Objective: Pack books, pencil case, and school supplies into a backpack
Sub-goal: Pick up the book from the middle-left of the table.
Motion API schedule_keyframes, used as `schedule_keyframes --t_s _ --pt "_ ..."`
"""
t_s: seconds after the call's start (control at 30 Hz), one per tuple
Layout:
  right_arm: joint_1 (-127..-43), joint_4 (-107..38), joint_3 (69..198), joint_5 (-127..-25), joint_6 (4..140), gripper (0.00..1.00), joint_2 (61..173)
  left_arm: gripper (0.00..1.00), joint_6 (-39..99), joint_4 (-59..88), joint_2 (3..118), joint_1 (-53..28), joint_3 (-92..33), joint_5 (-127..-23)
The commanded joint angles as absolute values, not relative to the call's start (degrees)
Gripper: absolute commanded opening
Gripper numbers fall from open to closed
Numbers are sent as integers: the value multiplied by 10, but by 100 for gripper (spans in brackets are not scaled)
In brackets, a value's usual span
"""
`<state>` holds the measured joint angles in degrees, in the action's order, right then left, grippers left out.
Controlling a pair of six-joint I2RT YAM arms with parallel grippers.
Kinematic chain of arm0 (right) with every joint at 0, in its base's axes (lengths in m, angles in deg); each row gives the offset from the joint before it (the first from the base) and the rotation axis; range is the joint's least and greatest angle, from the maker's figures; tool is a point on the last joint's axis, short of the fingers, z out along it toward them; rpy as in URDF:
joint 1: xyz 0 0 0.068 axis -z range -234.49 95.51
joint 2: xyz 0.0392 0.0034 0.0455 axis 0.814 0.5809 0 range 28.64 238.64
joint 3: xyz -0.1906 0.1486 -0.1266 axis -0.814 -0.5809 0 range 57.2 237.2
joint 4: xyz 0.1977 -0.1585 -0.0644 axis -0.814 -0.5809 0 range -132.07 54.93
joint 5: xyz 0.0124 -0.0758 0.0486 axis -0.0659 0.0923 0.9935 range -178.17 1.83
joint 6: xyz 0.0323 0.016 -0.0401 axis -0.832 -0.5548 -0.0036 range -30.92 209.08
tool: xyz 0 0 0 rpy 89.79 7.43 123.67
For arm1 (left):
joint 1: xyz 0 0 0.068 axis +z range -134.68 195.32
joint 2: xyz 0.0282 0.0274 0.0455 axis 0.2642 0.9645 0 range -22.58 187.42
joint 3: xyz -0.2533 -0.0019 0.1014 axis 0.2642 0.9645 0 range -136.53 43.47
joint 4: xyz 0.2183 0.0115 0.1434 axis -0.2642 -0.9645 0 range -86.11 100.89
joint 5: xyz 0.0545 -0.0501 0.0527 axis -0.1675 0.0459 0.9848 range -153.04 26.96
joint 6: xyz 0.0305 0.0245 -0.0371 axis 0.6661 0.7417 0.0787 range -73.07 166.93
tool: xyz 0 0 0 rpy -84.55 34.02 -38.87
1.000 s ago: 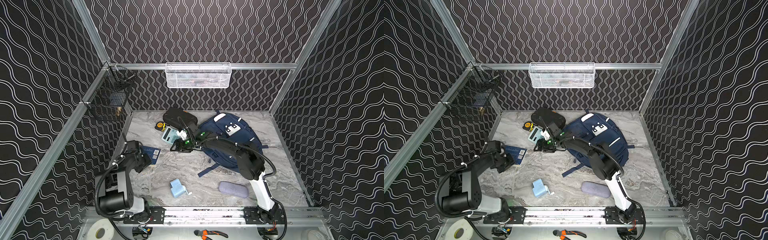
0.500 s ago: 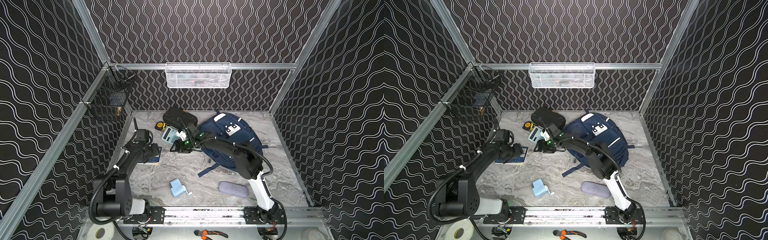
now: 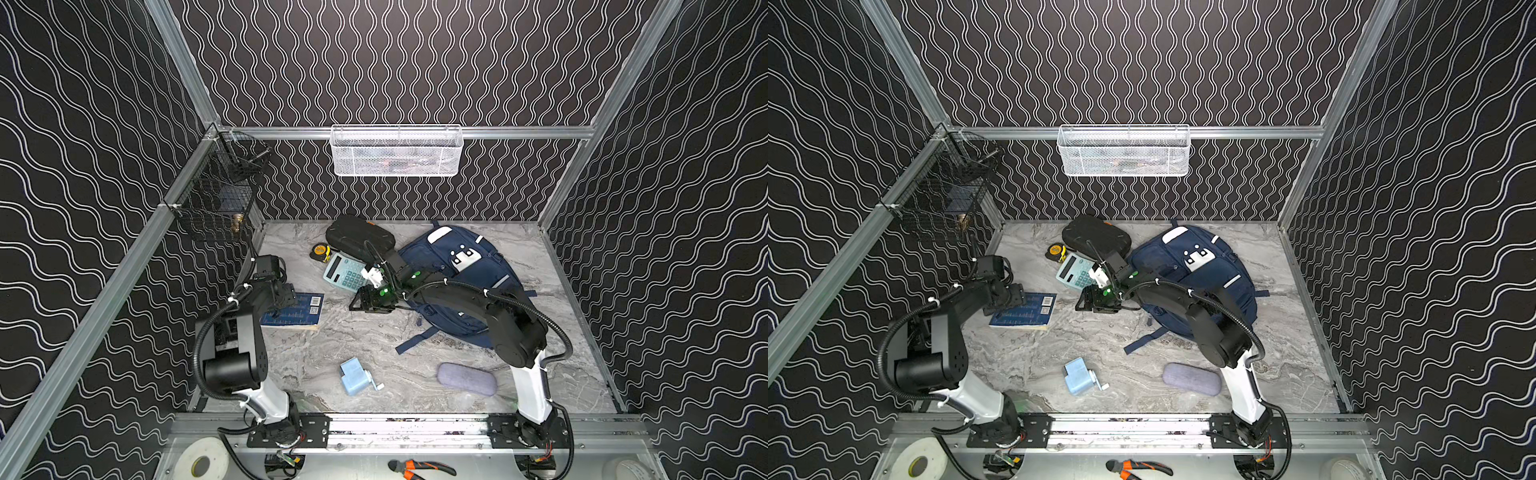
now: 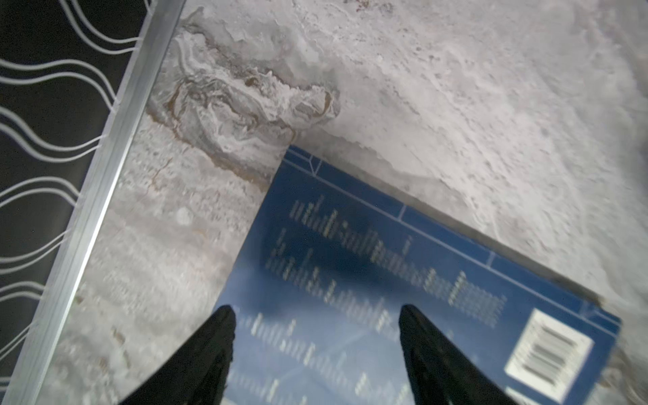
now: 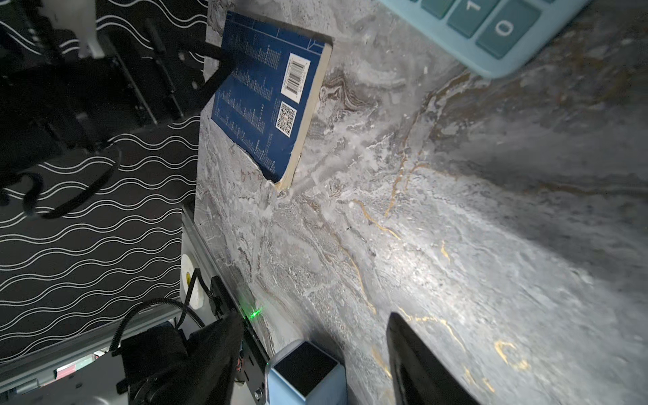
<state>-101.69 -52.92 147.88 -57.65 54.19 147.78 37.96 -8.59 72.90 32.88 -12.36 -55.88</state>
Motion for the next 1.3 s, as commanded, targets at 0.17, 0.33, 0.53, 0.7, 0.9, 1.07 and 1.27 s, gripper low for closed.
schedule_keyframes --t_s 0.17,0.33,0.53,0.7,0.9,1.07,1.27 --pt "-1018 -533 1489 -569 566 67 1483 79 415 -86 809 368 -175 -656" --pt "-1018 -557 1528 -566 573 67 1511 78 426 -96 826 368 -156 -679" --pt "-1017 -554 1547 -574 555 67 1536 76 427 -108 830 368 -115 -721" --pt "-1017 -527 1594 -576 514 65 1592 74 432 -92 806 367 -76 -736" --pt "-1017 -477 1642 -566 449 63 1661 72 422 -110 788 366 -77 -768" --pt "-1018 -400 1621 -562 369 62 1675 70 406 -119 787 366 -72 -816" --pt "-1025 -313 1595 -552 272 60 1694 70 389 -135 790 365 -72 -837"
